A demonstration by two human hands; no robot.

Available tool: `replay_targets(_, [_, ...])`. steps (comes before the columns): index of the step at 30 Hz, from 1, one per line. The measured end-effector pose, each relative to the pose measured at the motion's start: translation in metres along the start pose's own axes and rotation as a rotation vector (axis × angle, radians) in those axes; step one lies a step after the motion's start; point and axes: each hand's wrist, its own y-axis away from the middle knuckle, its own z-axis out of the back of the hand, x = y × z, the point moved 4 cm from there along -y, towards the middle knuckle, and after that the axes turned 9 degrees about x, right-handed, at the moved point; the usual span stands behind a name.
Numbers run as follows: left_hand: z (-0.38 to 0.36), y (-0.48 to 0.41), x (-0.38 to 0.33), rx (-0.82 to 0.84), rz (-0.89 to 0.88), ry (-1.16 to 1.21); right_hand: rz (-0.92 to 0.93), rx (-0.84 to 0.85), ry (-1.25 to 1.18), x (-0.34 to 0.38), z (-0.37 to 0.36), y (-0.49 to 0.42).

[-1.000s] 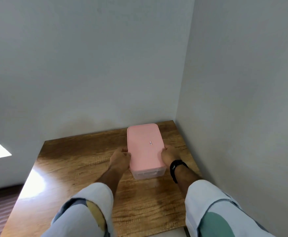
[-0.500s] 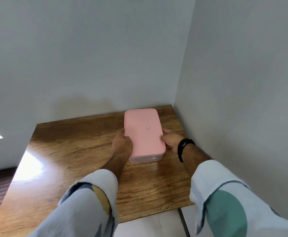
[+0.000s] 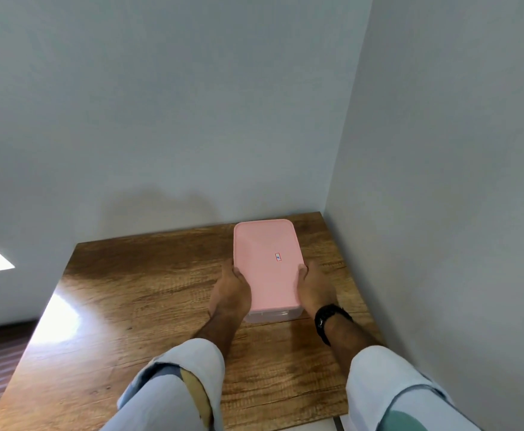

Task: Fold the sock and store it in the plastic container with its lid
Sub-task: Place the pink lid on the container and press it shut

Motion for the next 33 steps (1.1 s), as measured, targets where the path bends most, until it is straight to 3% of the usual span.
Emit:
replay_targets(4, [0.02, -0.007, -0.005, -0.015, -0.008, -0.065, 0.071, 0.136, 0.077, 0.016, 0.008, -0.016])
replay_targets(12, [0.076, -0.06, -0.063, 0.025, -0.015, 0.019, 0.125, 0.204, -0.243, 0.044, 0.034, -0.027])
replay_targets(16, [0.079, -0.066, -0.087, 0.032, -0.137, 0.025, 0.094, 0.155, -0.27, 0.045, 0.041, -0.03])
replay_targets(21, [0.062, -0.053, -0.063, 0.019, -0.214, -0.057, 0.117, -0.031, -0.087, 0.071, 0.031, -0.046])
replay_targets(24, [0.053, -0.055, -0.056, 0.02, -0.228, -0.071, 0.181, -0.052, -0.107, 0.081, 0.029, -0.068])
replay_targets(33, [0.028, -0.077, -0.061, 0.044, -0.272, -0.156, 0.12, -0.108, -0.082, 0.067, 0.033, -0.119])
